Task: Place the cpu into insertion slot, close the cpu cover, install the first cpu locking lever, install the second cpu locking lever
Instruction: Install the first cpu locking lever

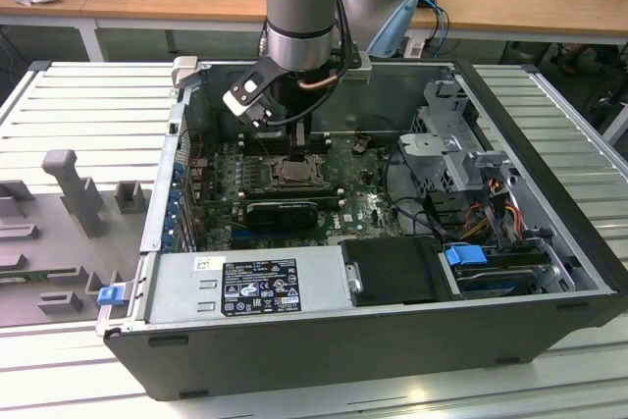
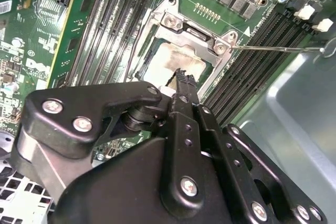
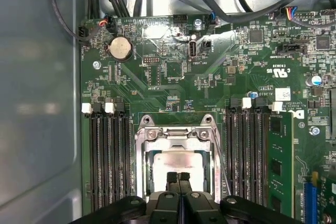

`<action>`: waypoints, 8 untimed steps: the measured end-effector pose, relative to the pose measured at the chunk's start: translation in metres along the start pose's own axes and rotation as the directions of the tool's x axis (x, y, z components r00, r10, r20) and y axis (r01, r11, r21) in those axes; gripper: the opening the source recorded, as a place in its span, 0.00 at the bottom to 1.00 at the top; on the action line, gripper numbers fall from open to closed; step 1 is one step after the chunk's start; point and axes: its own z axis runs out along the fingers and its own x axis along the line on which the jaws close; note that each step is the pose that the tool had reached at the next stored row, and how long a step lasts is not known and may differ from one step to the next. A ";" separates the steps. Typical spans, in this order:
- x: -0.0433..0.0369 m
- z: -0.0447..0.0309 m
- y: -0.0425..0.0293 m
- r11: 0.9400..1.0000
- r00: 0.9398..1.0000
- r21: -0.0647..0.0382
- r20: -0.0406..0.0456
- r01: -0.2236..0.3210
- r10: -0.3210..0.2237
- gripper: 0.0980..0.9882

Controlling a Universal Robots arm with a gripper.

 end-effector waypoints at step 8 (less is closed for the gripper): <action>0.0006 -0.0089 0.0002 1.000 1.000 0.000 0.000 0.000 0.000 0.01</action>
